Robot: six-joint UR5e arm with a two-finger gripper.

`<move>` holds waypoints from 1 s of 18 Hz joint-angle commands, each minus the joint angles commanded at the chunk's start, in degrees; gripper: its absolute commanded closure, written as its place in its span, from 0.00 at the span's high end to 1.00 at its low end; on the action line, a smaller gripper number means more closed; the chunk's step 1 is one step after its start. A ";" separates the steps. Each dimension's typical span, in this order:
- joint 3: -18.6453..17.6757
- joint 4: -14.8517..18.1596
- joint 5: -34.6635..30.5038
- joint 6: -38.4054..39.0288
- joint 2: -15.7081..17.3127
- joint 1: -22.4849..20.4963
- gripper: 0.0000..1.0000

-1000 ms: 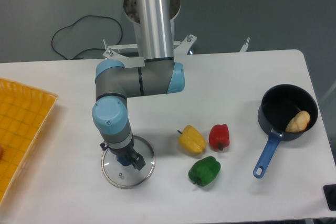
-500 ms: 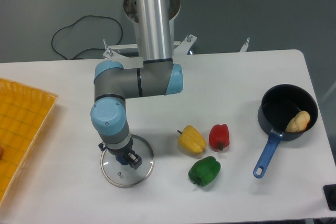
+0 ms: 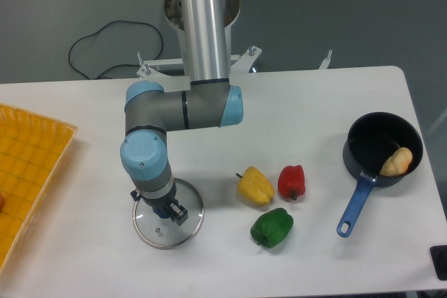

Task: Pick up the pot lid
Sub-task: 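Lift the glass lid up off the table by its knob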

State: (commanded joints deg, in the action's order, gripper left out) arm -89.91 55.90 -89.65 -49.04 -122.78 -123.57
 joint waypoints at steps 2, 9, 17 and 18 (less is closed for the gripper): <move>0.00 0.09 0.00 0.00 0.35 -0.09 0.56; 0.00 3.06 -0.18 -0.26 4.92 -0.96 0.56; 0.17 12.12 -0.18 -6.23 11.51 -6.50 0.55; 0.52 12.91 -0.09 -7.11 11.69 -7.37 0.55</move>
State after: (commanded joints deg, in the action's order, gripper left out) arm -89.39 68.81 -89.74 -56.15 -111.10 -130.95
